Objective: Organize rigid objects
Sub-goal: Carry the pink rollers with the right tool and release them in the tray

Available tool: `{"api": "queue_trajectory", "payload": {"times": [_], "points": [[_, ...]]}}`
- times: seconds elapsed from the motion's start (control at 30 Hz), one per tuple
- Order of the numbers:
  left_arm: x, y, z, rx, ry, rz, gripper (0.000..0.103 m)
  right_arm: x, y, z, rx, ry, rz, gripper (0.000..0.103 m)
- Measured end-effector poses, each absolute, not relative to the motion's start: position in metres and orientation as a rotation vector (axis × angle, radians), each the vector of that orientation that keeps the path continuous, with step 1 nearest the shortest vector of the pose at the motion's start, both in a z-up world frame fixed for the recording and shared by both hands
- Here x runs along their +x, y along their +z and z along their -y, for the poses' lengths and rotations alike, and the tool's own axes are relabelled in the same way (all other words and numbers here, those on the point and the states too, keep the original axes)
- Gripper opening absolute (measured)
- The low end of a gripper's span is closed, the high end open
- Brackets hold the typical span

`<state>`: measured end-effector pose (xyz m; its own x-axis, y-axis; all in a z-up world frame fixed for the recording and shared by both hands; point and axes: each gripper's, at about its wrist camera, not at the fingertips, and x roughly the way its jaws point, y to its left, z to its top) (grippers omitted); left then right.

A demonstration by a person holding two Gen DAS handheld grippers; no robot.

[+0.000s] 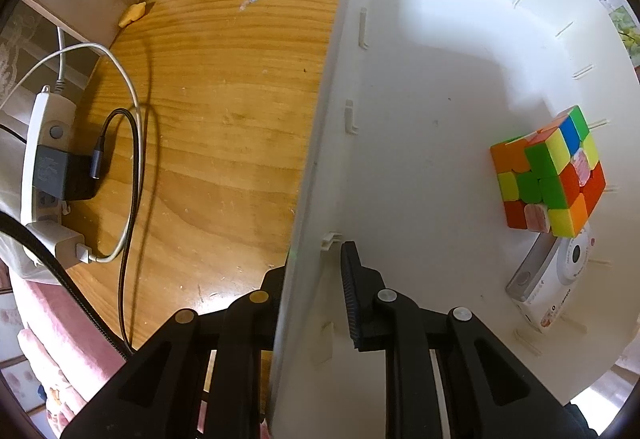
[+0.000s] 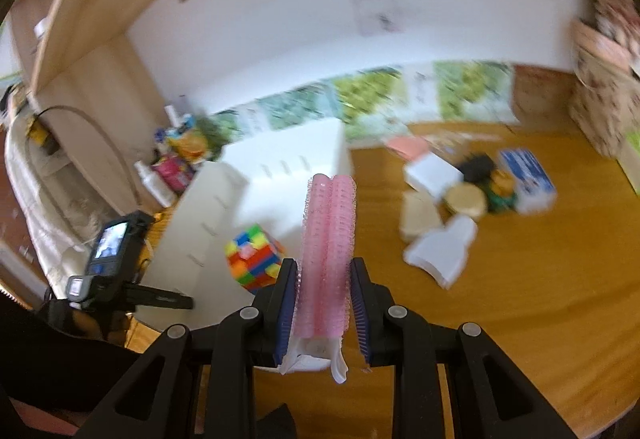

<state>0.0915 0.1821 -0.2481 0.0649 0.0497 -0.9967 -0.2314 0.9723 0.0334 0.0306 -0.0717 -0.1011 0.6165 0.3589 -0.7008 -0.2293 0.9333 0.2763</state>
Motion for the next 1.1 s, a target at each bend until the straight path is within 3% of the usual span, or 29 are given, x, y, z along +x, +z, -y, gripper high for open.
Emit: {"api": "queue_trajectory", "payload": {"times": [0.93,0.97,1.07,1.1], "points": [[0.101,-0.248,-0.204,-0.072,0.097,-1.485,0.023,0.062,-0.127,-0.037,-0.012,0.557,-0.881,0.029],[0.101,-0.248,-0.205,-0.071,0.094,-1.485,0.023,0.062,-0.128,-0.038,-0.012,0.558,-0.882,0.033],[0.097,-0.247,-0.203,-0.055,0.096,-1.479,0.023,0.063,-0.129,-0.037,-0.006,0.537,-0.881,0.059],[0.097,-0.247,-0.2,-0.045,0.1,-1.476,0.023,0.062,-0.128,-0.036,-0.003,0.531,-0.871,0.059]]}}
